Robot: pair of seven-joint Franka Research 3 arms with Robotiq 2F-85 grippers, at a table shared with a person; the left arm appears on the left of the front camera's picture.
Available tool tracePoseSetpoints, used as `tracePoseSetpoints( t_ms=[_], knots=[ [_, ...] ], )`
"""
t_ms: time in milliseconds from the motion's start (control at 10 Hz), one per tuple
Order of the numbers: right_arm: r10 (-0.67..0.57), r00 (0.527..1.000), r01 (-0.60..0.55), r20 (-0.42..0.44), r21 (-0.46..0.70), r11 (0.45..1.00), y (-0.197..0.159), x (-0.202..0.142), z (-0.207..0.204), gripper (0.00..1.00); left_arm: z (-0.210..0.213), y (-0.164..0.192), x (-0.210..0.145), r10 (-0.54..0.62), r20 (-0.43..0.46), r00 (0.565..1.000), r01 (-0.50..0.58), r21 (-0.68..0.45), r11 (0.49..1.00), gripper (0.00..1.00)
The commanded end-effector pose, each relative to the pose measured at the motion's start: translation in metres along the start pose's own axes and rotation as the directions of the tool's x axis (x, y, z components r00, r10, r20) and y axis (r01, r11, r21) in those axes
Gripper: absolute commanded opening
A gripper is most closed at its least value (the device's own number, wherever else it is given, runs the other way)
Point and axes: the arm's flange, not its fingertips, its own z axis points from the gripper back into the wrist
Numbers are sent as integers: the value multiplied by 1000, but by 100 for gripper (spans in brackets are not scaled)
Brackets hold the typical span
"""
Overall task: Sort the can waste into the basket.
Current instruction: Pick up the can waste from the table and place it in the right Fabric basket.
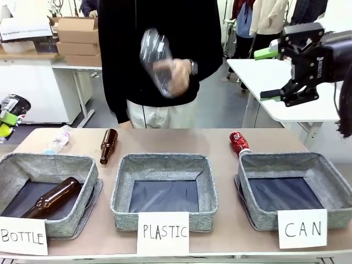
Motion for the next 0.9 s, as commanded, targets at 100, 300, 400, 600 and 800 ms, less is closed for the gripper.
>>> tracePoseSetpoints(
  t_ms=[100,300,400,600,800],
  knots=[
    [0,1000,0,0,0,1000,0,0,0,100,-85,-42,25,-342,-71,937,320,-216,922,43],
    [1,1000,-1,1,-1,1000,0,0,0,100,-111,-53,52,-296,-158,942,266,-186,946,43],
    [1,1000,-1,1,-1,1000,0,0,0,100,-76,-56,22,-290,-99,952,265,-207,942,43],
    [1,1000,-1,1,-1,1000,0,0,0,100,-76,-56,22,-290,-99,952,265,-207,942,43],
    [1,1000,-1,1,-1,1000,0,0,0,100,-76,-56,22,-290,-99,952,265,-207,942,43]
  ],
)
